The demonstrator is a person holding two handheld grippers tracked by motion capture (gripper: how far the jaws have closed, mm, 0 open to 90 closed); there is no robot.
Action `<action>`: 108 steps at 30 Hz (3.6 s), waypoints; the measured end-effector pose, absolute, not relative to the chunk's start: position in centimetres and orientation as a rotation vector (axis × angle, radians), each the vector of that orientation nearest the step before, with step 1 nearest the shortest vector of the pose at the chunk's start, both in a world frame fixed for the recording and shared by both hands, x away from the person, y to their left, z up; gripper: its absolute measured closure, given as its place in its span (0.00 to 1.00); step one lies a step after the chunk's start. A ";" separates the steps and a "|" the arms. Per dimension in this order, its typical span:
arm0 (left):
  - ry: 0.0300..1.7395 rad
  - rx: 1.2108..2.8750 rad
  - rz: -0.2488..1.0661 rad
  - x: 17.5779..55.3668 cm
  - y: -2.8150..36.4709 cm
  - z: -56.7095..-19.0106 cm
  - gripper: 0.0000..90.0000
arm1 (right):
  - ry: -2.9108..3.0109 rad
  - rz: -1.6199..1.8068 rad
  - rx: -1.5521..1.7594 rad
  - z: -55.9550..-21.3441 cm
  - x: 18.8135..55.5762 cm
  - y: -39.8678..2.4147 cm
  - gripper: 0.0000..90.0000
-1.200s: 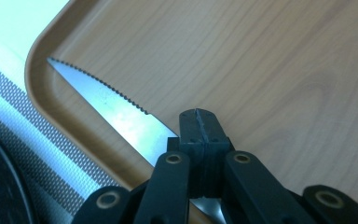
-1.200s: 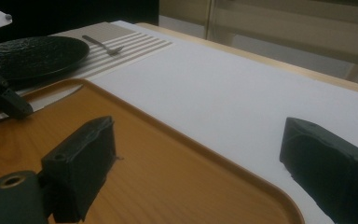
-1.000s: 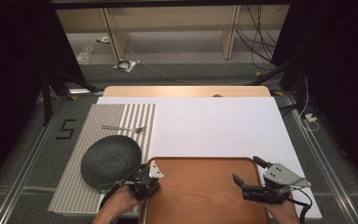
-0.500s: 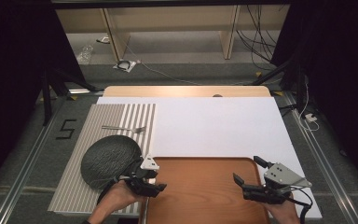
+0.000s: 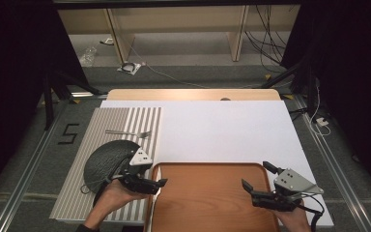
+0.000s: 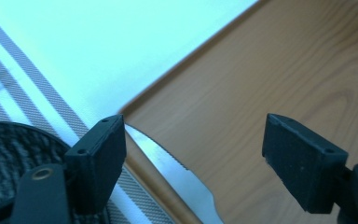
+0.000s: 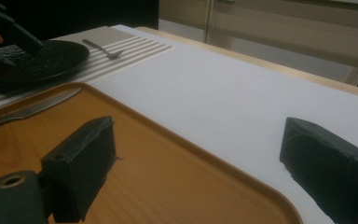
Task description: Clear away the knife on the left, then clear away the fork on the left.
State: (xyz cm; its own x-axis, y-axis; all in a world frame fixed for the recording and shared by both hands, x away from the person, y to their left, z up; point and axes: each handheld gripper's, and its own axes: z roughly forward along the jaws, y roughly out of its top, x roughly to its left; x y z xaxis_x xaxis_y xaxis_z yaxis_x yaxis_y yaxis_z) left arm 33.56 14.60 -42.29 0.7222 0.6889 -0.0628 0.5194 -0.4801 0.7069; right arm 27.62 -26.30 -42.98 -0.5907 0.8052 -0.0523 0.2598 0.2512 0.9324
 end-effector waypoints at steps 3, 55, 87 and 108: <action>0.923 2.175 0.318 33.7 15.0 -42.0 0.24 | 1.994 1.330 0.968 -43.0 27.6 -26.3 0.13; 1.240 2.282 0.538 47.8 24.0 -42.3 0.25 | 1.985 1.340 0.978 -43.0 27.8 -26.3 0.13; 1.204 2.586 0.469 55.1 24.0 -44.3 0.30 | 1.981 1.352 0.983 -43.1 27.9 -26.4 0.13; 1.119 2.721 0.347 56.2 23.7 -45.7 0.47 | 2.002 1.333 0.984 -43.1 28.0 -26.5 0.13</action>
State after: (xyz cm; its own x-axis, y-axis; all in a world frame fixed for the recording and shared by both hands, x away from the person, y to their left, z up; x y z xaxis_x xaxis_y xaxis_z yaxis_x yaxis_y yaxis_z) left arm 56.23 23.65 -45.72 0.6897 0.7091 0.1464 0.6674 -0.7010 0.2513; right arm 27.95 -26.48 -43.08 -0.5902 0.8064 -0.0374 0.2765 0.2455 0.9291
